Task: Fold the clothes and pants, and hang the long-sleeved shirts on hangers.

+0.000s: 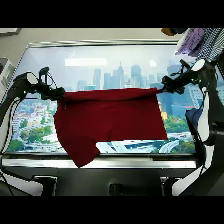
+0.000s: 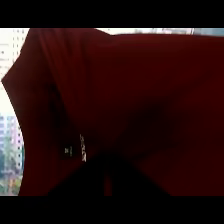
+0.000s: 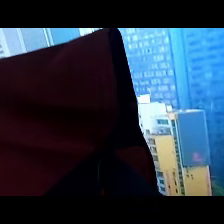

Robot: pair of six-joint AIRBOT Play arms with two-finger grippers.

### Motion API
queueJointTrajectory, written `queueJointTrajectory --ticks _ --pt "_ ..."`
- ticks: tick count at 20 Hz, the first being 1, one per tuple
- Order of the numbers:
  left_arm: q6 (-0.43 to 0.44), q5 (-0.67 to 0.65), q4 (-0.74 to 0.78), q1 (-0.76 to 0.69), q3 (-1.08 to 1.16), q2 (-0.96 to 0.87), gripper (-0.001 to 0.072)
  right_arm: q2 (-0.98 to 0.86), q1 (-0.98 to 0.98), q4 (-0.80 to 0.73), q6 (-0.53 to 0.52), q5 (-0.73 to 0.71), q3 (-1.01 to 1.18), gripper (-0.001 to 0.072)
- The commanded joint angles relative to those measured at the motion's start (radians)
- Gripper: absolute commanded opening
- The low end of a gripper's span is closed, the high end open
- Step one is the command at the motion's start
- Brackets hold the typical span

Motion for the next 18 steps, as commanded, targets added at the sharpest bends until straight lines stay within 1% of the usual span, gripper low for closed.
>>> queueJointTrajectory --ticks 1,4,8,13,18 --pt "0.005 -0.166 0.035 -0.001 0.000 -0.003 0.0015 -0.038 0.000 -0.024 0.012 0.105 0.000 0.0024" --pt "0.003 -0.225 0.107 0.004 0.000 -0.003 0.0015 -0.054 0.001 -0.056 0.034 0.124 0.000 0.0024" --pt "0.004 -0.225 0.115 0.027 0.000 -0.003 0.0015 -0.054 0.001 -0.089 0.035 0.125 0.000 0.0024" --pt "0.093 -0.275 0.112 0.030 0.000 -0.003 0.0015 -0.055 0.002 -0.090 0.038 0.128 0.000 0.0024" --pt "0.103 -0.300 0.111 0.015 -0.001 -0.024 0.0017 -0.085 0.063 -0.103 0.026 0.160 0.000 0.0024"
